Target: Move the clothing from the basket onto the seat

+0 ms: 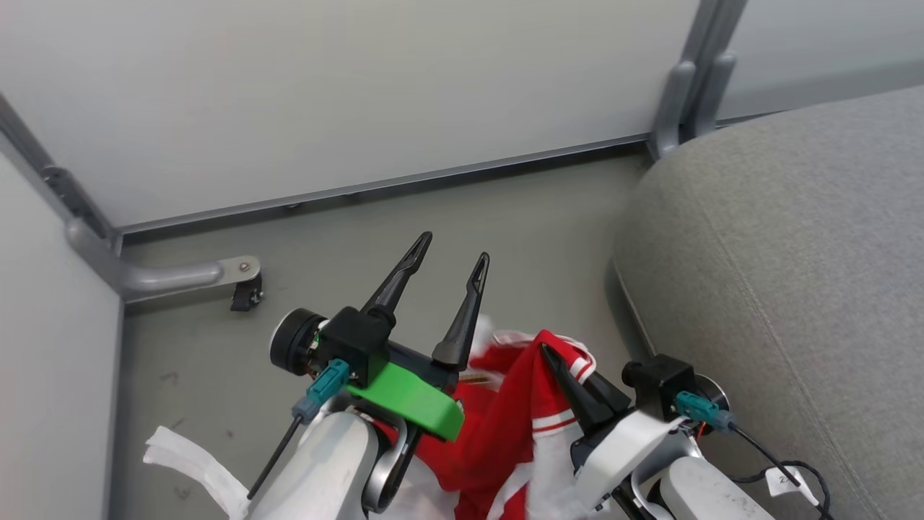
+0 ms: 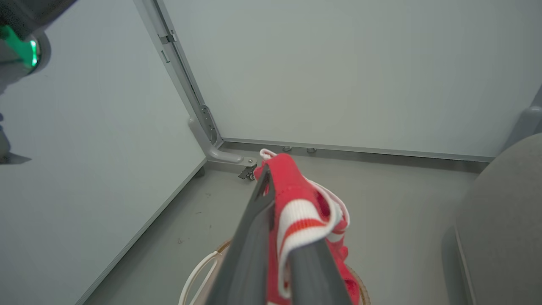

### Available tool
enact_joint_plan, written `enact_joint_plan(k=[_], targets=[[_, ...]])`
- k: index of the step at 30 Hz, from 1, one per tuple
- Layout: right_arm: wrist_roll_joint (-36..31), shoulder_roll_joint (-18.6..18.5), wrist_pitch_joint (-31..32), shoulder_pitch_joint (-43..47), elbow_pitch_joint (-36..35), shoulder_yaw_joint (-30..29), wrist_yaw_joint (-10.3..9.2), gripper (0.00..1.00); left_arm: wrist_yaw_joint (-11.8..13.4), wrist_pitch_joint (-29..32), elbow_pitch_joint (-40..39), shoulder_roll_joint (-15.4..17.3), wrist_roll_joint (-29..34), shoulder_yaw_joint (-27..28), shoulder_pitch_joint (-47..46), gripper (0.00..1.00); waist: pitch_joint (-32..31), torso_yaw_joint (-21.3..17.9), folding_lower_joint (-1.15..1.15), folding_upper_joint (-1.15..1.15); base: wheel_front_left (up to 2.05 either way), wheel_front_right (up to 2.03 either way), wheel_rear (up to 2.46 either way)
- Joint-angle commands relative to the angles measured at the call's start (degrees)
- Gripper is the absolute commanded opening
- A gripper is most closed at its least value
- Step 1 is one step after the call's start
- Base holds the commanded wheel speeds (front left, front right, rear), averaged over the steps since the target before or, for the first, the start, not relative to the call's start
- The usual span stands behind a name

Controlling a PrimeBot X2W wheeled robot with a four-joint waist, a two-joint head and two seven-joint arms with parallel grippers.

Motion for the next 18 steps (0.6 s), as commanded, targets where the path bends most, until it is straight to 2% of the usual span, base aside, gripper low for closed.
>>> enact_joint_plan(k=[1, 11, 15, 18], targets=[[0.56, -0.14, -0.28, 1.00, -0.95, -0.64, -0.06, 0.00, -0.25, 0.05, 0.05, 0.10, 0.92, 0.66, 0.96, 1.00, 0.31, -7.00, 0.00, 0.00, 0.00, 0.00, 0.00], [1.87, -0.88, -0.29, 3.10, -5.86, -2.95, -0.06, 0.00, -1.13, 0.05, 0.26, 0.19, 4.62, 3.58, 3.37, 1.00, 2.32, -22.58, 0.00, 0.00, 0.00, 0.00, 0.00], [1.85, -1.71, -0.29, -0.43, -8.21, -2.80, -0.05, 0.00, -1.38, 0.05, -0.29, 0.60, 6.33, 4.29, 3.71, 1.00, 4.40, -26.89, 0.00, 0.00, 0.00, 0.00, 0.00], [1.49, -3.28, -0.28, -4.41, -9.37, -3.67, -0.06, 0.00, -1.44, 0.04, -0.34, 1.18, 7.28, 3.89, 3.63, 1.00, 6.46, -28.57, 0.00, 0.00, 0.00, 0.00, 0.00]])
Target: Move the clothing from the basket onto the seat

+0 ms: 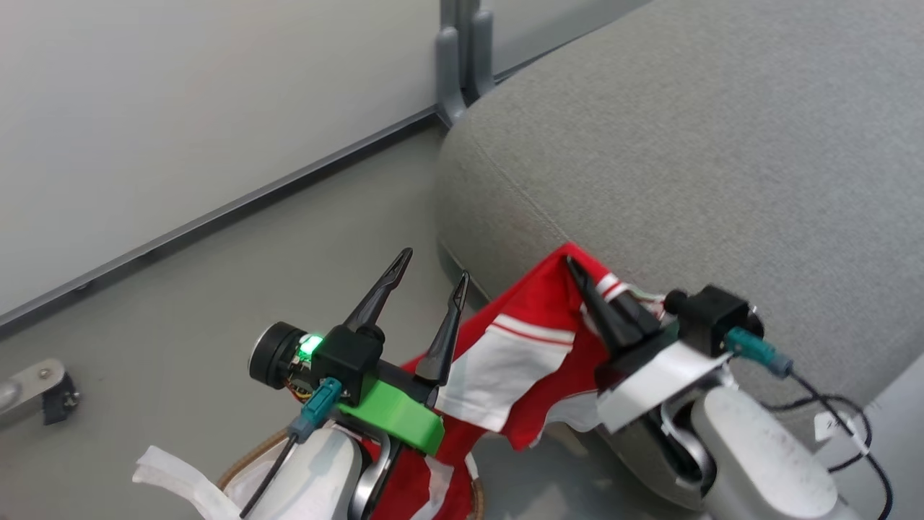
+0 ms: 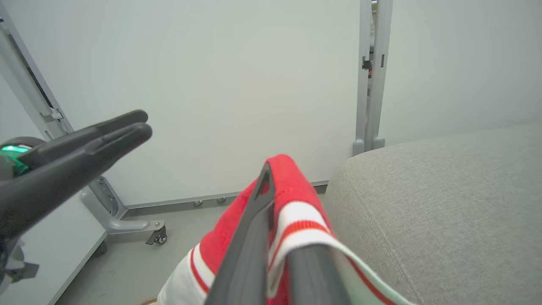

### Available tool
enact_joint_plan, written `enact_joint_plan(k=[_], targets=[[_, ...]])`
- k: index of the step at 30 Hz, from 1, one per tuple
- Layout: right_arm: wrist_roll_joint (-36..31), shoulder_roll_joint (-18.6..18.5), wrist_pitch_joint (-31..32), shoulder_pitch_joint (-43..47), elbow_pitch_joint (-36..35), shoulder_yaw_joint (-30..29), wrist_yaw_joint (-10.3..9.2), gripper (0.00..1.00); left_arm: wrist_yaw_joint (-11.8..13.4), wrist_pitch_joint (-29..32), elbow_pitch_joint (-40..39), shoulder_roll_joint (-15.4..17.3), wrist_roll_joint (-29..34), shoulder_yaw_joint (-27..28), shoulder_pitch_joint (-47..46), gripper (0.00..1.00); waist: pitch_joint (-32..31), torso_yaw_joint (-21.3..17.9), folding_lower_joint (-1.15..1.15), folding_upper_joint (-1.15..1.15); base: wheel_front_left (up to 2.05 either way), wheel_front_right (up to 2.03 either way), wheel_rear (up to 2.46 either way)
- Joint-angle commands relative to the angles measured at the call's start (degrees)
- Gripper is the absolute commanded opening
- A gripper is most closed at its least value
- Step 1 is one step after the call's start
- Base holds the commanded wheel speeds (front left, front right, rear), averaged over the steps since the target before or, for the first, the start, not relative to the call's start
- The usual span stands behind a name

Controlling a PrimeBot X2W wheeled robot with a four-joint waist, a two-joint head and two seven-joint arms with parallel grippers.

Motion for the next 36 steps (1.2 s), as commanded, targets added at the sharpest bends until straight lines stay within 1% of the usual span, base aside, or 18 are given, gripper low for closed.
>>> enact_joint_plan(k=[1, 4, 5, 9, 12, 14, 17, 20, 22, 26, 30, 33, 36], targets=[[-0.75, -1.29, -0.29, -3.15, -0.77, -0.78, -0.06, 0.00, -0.24, 0.05, -0.05, 1.03, 0.92, -0.21, 0.28, 1.00, 5.22, -6.84, 0.00, 0.00, 0.00, 0.00, 0.00], [-2.24, -3.71, -0.29, -9.25, -1.64, -0.85, -0.06, 0.00, -0.28, 0.05, -0.44, 1.75, 1.50, -0.77, -0.86, 1.00, 8.02, -7.27, 0.00, 0.00, 0.00, 0.00, 0.00], [-2.76, -5.09, -0.29, -11.75, -1.79, -1.31, -0.06, 0.00, -0.30, 0.05, -0.61, 2.16, 1.77, -1.36, -1.26, 1.00, 9.18, -7.26, 0.00, 0.00, 0.00, 0.00, 0.00], [-4.55, -9.80, -0.28, -20.21, -1.68, -3.84, -0.06, 0.00, -0.33, 0.04, -1.56, 4.19, 1.91, -4.05, -3.27, 1.00, 13.79, -5.77, 0.00, 0.00, 0.00, 0.00, 0.00], [-5.70, -13.43, -0.29, -26.68, -0.50, -5.53, -0.06, 0.00, -0.33, 0.05, -2.20, 5.83, 1.38, -4.87, -4.56, 1.00, 16.86, -4.47, 0.00, 0.00, 0.00, 0.00, 0.00], [-6.57, -16.23, -0.29, -31.58, 1.35, -6.98, -0.06, 0.00, -0.33, 0.05, -2.71, 6.95, 1.21, -5.34, -5.76, 1.00, 19.09, -3.42, 0.00, 0.00, 0.00, 0.00, 0.00], [-7.50, -19.40, -0.28, -37.35, 4.43, -8.62, -0.06, 0.00, -0.33, 0.05, -3.16, 8.49, 0.91, -6.33, -7.04, 1.00, 21.87, -1.83, 0.00, 0.00, 0.00, 0.00, 0.00], [-8.58, -22.27, -0.28, -43.00, 8.29, -10.28, -0.07, 0.00, -0.34, 0.05, -3.80, 9.78, 0.67, -6.71, -8.53, 1.00, 24.65, -0.25, 0.00, 0.00, 0.00, 0.00, 0.00], [-9.05, -23.54, -0.27, -45.95, 10.98, -11.35, -0.07, 0.00, -0.34, 0.04, -4.20, 10.31, 0.47, -7.10, -9.29, 1.00, 26.31, 0.82, 0.00, 0.00, 0.00, 0.00, 0.00], [-10.95, -25.11, -0.26, -51.27, 15.75, -13.89, -0.07, 0.00, -0.34, 0.05, -4.63, 11.57, -0.01, -7.73, -10.85, 1.00, 29.22, 2.80, 0.00, 0.00, 0.00, 0.00, 0.00], [-14.52, -25.53, -0.26, -53.89, 20.09, -16.72, -0.06, 0.00, -0.34, 0.04, -4.82, 12.06, -0.07, -8.41, -12.03, 1.00, 31.57, 4.57, 0.00, 0.00, 0.00, 0.00, 0.00], [-16.99, -24.60, -0.26, -53.23, 22.93, -19.07, -0.07, 0.00, -0.34, 0.05, -4.69, 12.00, -0.21, -8.26, -12.30, 1.00, 32.77, 5.76, 0.00, 0.00, 0.00, 0.00, 0.00], [-19.05, -22.62, -0.26, -50.09, 25.90, -20.38, -0.06, 0.00, -0.35, 0.05, -4.28, 11.93, -0.38, -7.97, -12.25, 1.00, 33.35, 6.61, 0.00, 0.00, 0.00, 0.00, 0.00]])
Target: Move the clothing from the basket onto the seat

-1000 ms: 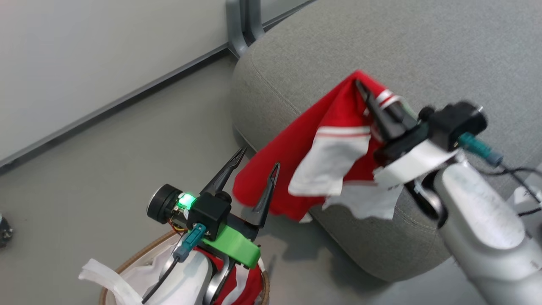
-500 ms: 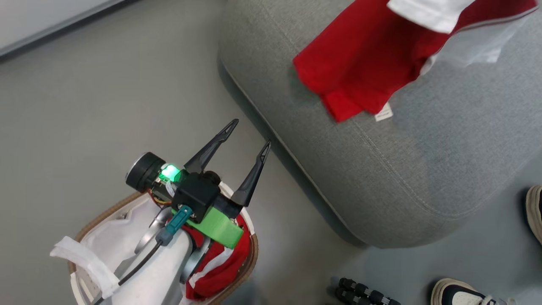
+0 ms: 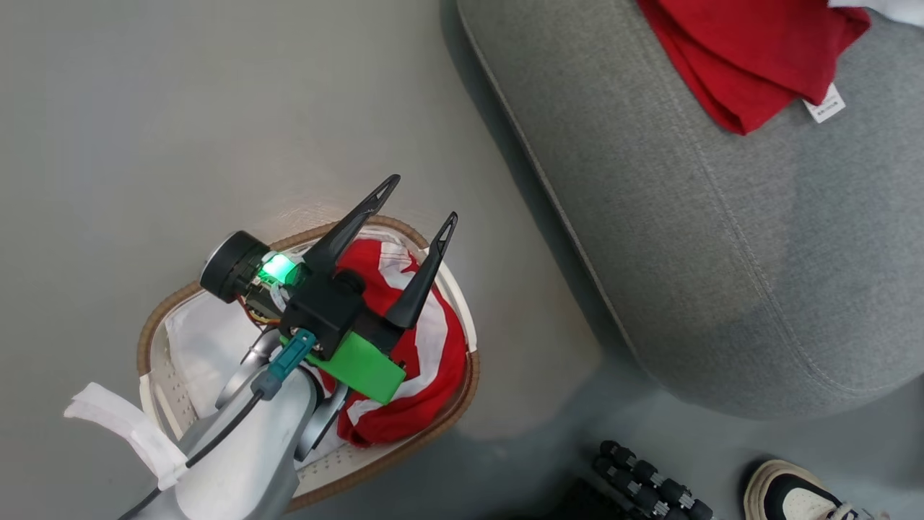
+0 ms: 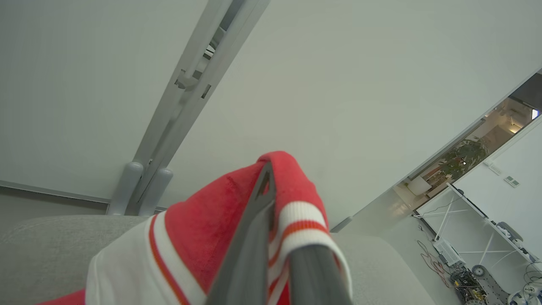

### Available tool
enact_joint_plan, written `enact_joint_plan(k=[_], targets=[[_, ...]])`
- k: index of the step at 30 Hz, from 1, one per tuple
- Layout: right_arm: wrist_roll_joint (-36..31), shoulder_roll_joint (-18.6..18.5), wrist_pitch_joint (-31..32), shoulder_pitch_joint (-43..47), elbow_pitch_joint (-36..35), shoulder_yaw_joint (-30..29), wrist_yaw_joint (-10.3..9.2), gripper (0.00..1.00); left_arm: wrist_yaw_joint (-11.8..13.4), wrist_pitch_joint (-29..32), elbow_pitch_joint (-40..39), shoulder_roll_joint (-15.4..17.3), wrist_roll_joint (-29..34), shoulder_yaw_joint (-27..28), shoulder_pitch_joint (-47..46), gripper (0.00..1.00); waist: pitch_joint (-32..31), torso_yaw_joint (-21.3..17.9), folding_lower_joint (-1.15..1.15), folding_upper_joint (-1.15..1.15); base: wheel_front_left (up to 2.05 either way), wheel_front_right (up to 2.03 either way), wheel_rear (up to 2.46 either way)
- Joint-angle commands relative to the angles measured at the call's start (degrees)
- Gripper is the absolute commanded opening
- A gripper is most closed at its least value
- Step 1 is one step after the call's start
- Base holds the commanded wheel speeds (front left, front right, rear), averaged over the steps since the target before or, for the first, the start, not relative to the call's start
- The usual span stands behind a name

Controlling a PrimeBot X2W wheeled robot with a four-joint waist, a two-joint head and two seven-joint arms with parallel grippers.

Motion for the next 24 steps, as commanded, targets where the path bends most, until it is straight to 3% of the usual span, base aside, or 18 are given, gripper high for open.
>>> enact_joint_plan(k=[1, 10, 11, 12, 13, 14, 24], targets=[[-0.60, 1.05, -0.25, 2.29, 0.90, -0.55, -0.08, 0.00, -0.29, 0.03, 0.23, 0.07, -0.21, 0.17, -0.76, 1.00, 2.51, 2.89, -0.01, 0.00, 0.00, 0.00, 0.00], [-0.26, 8.27, -0.26, 17.87, 1.96, -4.09, -0.08, 0.00, -0.29, 0.04, 2.19, -1.66, -0.35, 2.34, 0.82, 1.00, -1.24, 4.42, -0.01, 0.00, 0.00, 0.00, 0.00], [-0.11, 9.06, -0.26, 19.86, 1.50, -4.41, -0.08, 0.09, -0.29, 0.03, 2.55, -1.95, -0.18, 2.68, 1.18, 1.00, -2.08, 4.56, -0.01, 0.00, 0.00, 0.00, 0.00], [0.04, 9.45, -0.26, 21.22, 1.02, -4.78, -0.08, 0.39, -0.29, 0.03, 2.85, -2.25, -0.06, 3.02, 1.49, 1.00, -2.84, 4.70, -0.01, 0.00, 0.00, 0.00, 0.00], [0.10, 9.90, -0.26, 23.12, 0.23, -5.27, -0.08, 0.93, -0.29, 0.04, 3.33, -2.57, 0.06, 3.42, 1.81, 1.00, -3.88, 4.91, -0.01, 0.00, 0.00, 0.00, 0.00], [0.20, 10.23, -0.26, 24.61, -0.39, -5.67, -0.08, 1.00, -0.29, 0.04, 3.73, -2.85, 0.16, 3.80, 1.97, 1.00, -4.65, 5.09, -0.01, 0.00, 0.00, 0.00, 0.00], [1.09, 13.39, -0.26, 40.49, -8.91, -8.51, -0.07, 1.00, 0.25, 0.03, 6.92, -6.39, 1.10, 10.65, 7.69, 1.00, -14.68, 8.14, -0.01, 0.00, 0.00, 0.00, 0.00]])
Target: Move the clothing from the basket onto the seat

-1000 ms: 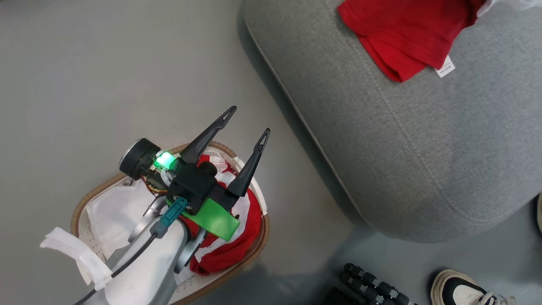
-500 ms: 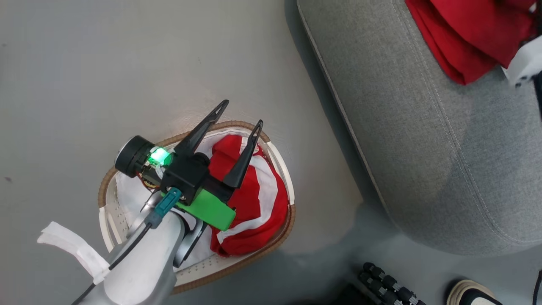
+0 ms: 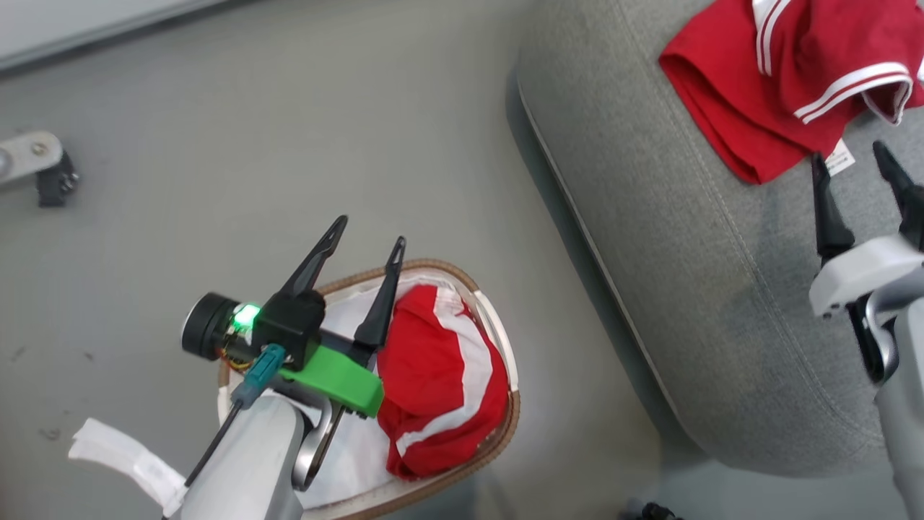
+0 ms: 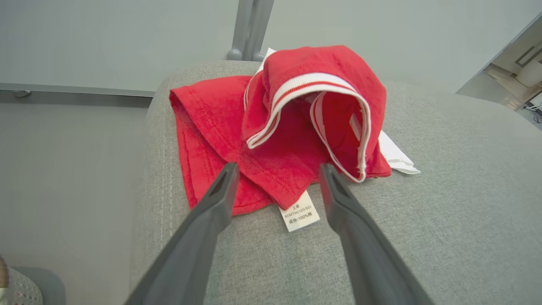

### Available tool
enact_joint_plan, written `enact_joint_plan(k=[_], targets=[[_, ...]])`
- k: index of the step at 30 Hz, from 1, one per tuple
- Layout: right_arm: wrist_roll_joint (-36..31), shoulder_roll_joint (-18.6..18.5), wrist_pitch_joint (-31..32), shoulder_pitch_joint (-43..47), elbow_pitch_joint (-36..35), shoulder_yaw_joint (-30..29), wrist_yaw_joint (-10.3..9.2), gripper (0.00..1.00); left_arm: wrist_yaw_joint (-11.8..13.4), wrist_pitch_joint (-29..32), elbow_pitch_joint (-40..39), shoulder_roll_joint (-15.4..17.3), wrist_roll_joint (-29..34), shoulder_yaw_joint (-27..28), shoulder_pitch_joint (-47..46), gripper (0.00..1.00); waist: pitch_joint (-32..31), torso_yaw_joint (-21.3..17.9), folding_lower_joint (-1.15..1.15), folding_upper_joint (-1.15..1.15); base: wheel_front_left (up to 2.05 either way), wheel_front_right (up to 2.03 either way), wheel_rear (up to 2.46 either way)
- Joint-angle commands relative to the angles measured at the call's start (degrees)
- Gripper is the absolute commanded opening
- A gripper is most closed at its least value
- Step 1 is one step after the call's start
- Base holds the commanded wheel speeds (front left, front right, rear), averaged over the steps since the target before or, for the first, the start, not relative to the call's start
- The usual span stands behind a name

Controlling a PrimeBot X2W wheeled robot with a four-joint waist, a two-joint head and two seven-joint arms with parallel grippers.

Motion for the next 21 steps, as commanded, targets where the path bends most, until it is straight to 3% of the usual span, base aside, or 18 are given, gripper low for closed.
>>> enact_joint_plan(k=[1, 9, 21], targets=[[0.42, 0.74, -0.26, 2.23, -1.60, -0.09, -0.07, 1.00, 0.40, 0.05, 0.23, -0.50, 0.70, 1.27, 1.74, 1.00, -5.54, 2.48, 0.00, 0.00, 0.00, 0.00, 0.00], [0.01, 5.48, -0.26, 10.36, -10.13, 0.46, -0.07, 1.00, 2.75, 0.04, 0.25, -2.22, 2.95, 9.60, 8.14, 1.00, -12.43, 5.70, 0.00, 0.00, 0.00, 0.00, 0.00], [1.78, 9.67, -0.26, 17.70, -12.85, 3.31, -0.07, 1.00, 4.14, 0.05, 2.11, -4.46, 4.20, 21.01, 15.91, 1.00, -20.62, 10.65, 0.00, 0.00, 0.00, 0.00, 0.00]])
